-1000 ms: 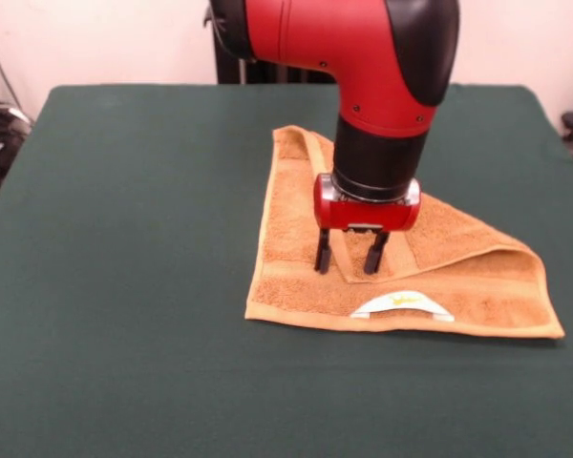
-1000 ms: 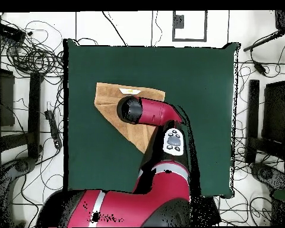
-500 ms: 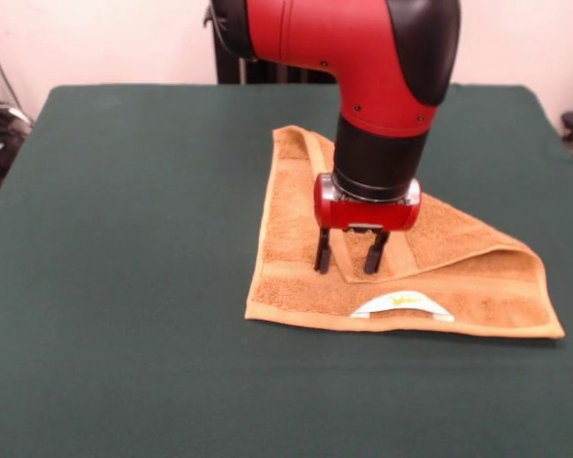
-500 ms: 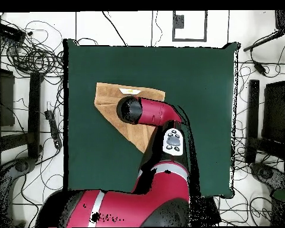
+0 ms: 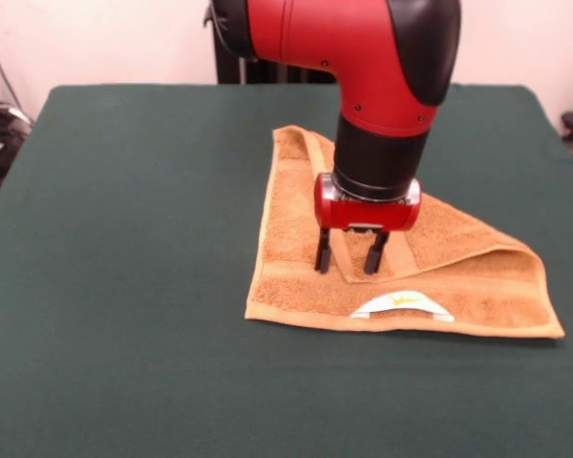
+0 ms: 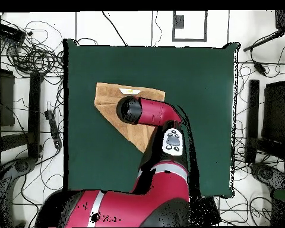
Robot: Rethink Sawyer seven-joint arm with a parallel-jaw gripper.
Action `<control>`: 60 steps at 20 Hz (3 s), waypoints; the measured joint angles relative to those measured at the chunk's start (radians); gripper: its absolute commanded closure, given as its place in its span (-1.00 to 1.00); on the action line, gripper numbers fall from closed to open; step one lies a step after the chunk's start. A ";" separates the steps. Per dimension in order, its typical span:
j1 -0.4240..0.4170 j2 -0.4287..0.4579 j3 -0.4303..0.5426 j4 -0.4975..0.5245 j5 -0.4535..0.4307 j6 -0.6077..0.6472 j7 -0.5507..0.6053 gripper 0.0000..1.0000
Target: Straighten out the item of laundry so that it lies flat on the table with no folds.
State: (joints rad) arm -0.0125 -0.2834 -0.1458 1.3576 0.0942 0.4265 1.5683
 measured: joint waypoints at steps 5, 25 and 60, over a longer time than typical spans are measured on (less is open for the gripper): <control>0.009 0.002 -0.009 0.000 0.001 -0.005 0.000 -1.00; 0.061 0.023 -0.074 -0.001 0.075 -0.023 0.000 -1.00; 0.049 0.016 -0.048 0.014 0.095 -0.032 0.000 1.00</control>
State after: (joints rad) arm 0.0365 -0.2671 -0.1940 1.3712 0.1892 0.3949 1.5683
